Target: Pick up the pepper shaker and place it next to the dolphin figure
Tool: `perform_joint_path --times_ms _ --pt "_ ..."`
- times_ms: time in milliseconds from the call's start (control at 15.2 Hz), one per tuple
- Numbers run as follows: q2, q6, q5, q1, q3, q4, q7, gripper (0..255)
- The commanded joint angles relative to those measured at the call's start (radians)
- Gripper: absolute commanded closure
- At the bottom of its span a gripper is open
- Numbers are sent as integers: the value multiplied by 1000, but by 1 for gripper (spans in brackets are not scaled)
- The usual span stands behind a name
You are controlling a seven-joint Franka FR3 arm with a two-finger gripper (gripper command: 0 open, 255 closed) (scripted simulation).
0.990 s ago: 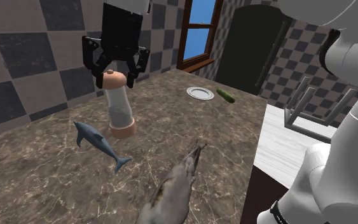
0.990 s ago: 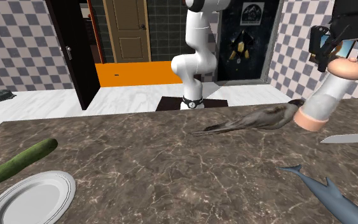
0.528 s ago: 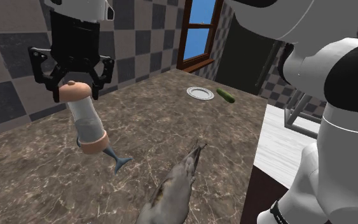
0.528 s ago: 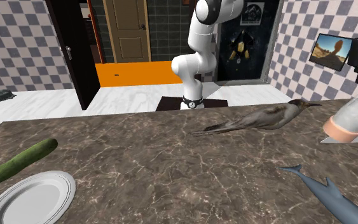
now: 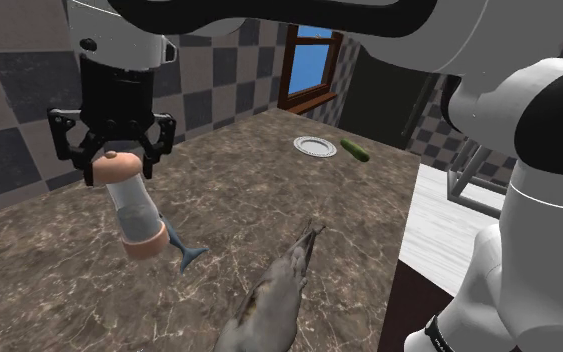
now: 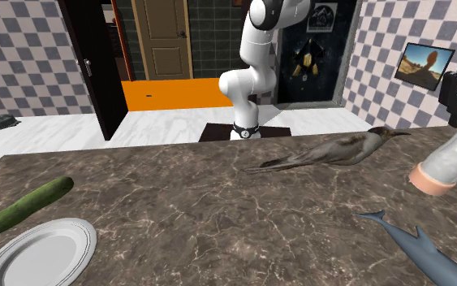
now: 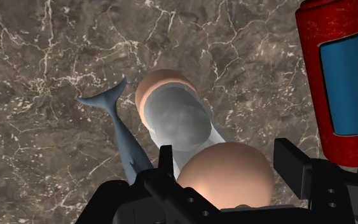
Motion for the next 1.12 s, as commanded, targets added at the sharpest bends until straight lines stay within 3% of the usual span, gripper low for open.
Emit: perform_joint_path --times_ms 0,1056 --pt "-4 31 2 -3 -1 -34 -4 255" --pt "-14 250 8 -15 -4 -264 -18 255"
